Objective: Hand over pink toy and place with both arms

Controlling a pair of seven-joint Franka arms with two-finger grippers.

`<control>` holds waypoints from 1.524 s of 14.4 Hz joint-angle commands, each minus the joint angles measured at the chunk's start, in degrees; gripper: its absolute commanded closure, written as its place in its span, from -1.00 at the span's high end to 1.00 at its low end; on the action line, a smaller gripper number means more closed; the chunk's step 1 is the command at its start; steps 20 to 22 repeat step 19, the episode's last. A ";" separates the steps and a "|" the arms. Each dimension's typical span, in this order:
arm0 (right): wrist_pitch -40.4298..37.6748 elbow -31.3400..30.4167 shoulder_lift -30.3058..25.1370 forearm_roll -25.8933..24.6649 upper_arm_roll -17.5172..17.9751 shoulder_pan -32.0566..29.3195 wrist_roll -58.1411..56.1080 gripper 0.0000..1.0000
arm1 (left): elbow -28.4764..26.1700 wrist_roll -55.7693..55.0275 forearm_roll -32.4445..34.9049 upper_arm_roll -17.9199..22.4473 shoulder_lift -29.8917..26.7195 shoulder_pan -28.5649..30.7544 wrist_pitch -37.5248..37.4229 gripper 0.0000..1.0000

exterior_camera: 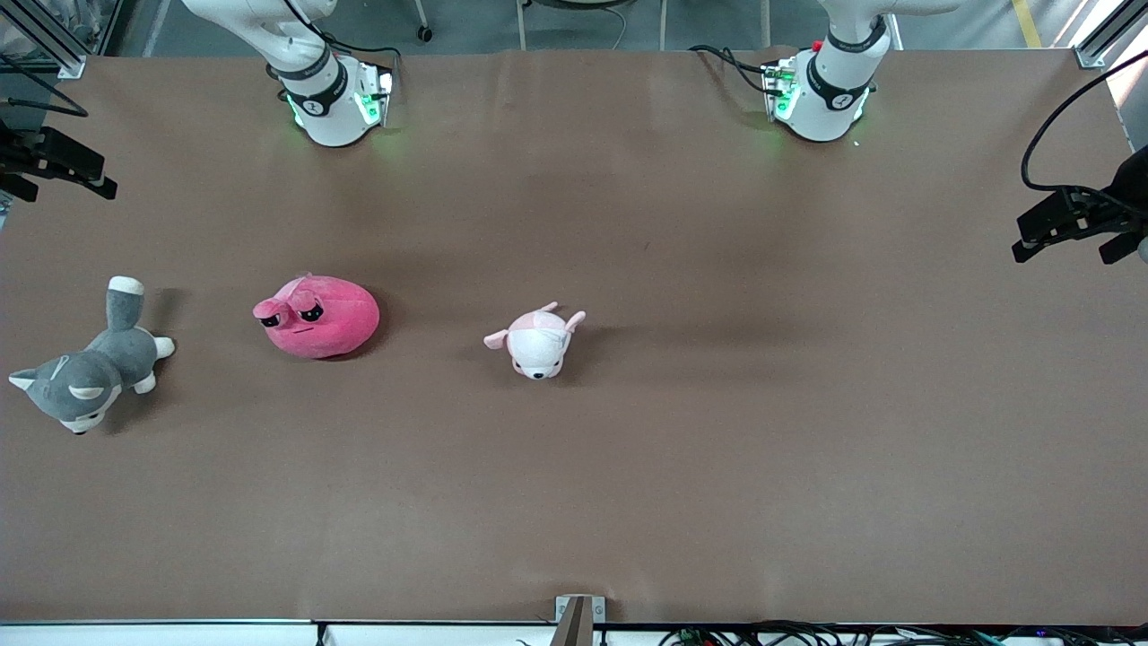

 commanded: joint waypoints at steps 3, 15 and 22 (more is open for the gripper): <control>0.64 -1.78 -1.85 0.33 0.04 0.05 0.42 1.00 | 0.59 -0.56 -0.97 0.16 0.01 -0.35 0.15 1.00; 0.73 -1.78 -1.85 -0.37 0.22 0.14 0.25 1.00 | 0.59 -0.56 -0.97 0.16 0.27 -0.44 0.15 1.00; 0.73 -1.78 -1.85 -0.37 0.13 0.14 0.25 1.00 | 0.59 -0.65 -0.98 0.16 0.27 -0.44 0.15 1.00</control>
